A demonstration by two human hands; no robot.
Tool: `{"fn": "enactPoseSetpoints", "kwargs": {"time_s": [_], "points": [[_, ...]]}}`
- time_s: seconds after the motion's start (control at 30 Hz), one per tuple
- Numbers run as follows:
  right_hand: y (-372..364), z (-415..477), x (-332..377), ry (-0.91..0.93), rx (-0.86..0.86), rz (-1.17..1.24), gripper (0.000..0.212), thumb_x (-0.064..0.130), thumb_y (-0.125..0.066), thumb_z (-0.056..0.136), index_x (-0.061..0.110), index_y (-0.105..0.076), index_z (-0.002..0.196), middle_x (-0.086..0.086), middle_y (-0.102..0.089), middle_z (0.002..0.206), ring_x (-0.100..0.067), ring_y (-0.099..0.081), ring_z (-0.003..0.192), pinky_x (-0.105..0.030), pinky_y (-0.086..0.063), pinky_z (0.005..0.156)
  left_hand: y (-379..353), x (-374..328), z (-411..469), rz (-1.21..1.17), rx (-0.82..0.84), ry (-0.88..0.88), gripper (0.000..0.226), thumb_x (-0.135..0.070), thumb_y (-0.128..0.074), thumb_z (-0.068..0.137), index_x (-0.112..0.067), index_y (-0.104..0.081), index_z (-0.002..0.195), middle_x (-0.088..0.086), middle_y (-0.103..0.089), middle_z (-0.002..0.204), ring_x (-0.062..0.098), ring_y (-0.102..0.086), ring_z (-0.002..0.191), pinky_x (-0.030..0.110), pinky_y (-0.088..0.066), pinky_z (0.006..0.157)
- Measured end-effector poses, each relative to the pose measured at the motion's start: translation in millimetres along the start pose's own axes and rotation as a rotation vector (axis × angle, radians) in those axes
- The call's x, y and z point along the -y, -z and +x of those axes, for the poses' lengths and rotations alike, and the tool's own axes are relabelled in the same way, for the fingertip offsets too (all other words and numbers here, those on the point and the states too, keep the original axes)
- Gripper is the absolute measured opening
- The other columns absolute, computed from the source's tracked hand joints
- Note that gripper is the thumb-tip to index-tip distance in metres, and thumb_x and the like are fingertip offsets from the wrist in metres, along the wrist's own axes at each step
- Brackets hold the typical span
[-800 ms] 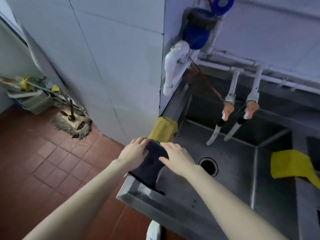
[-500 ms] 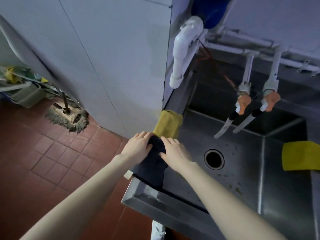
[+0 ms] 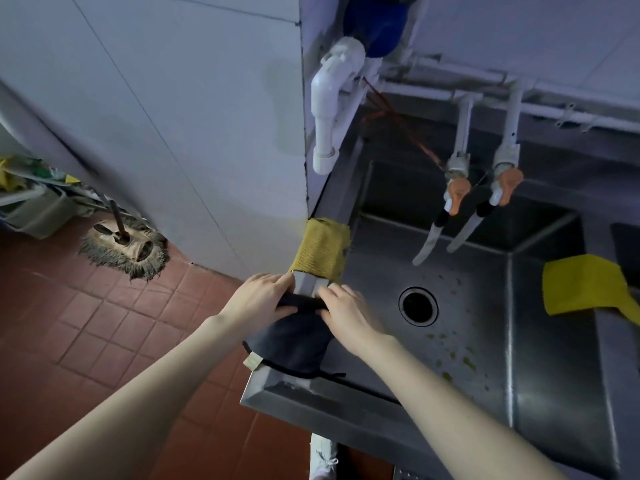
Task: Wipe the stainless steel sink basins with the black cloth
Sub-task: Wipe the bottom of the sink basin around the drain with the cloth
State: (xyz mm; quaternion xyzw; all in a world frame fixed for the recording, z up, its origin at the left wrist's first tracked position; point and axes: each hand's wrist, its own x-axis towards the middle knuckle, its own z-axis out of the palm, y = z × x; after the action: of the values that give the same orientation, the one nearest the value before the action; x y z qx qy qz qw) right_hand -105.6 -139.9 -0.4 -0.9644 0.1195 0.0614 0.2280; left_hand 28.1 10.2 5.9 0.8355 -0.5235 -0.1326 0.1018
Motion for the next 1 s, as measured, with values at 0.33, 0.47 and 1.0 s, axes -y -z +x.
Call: {"fn": "enactPoseSetpoints", "kwargs": {"time_s": [0.33, 0.47, 1.0], "points": [[44.4, -72.4, -88.3, -0.134, -0.14, 0.049, 0.014, 0.022, -0.053, 0.093, 0.023, -0.053, 0.106, 0.0, -0.061, 0.097, -0.023, -0.052, 0.09, -0.036, -0.043, 0.068, 4.5, -97.4, 51.5, -0.018, 0.067, -0.175, 0.022, -0.032, -0.056, 0.088, -0.021, -0.055, 0.107, -0.002, -0.062, 0.103, 0.023, -0.059, 0.091, 0.036, -0.046, 0.068], [42.9, -91.4, -136.4, -0.221, -0.079, 0.11, 0.012, 0.019, -0.056, 0.091, 0.022, -0.056, 0.102, 0.0, -0.057, 0.097, -0.023, -0.055, 0.087, -0.044, -0.049, 0.07, -28.2, -131.6, 72.3, -0.056, 0.16, -0.103, 0.02, -0.028, -0.052, 0.089, -0.024, -0.052, 0.108, 0.002, -0.065, 0.104, 0.029, -0.061, 0.093, 0.04, -0.049, 0.071], [-21.9, -77.4, -258.2, -0.168, 0.036, 0.104, 0.017, 0.017, -0.053, 0.093, 0.018, -0.06, 0.108, -0.003, -0.056, 0.102, -0.024, -0.053, 0.092, -0.037, -0.047, 0.067, -154.6, -161.6, 117.5, -0.114, 0.213, 0.182, 0.028, -0.022, -0.05, 0.09, -0.033, -0.054, 0.116, 0.002, -0.069, 0.1, 0.03, -0.063, 0.088, 0.034, -0.045, 0.067]]}}
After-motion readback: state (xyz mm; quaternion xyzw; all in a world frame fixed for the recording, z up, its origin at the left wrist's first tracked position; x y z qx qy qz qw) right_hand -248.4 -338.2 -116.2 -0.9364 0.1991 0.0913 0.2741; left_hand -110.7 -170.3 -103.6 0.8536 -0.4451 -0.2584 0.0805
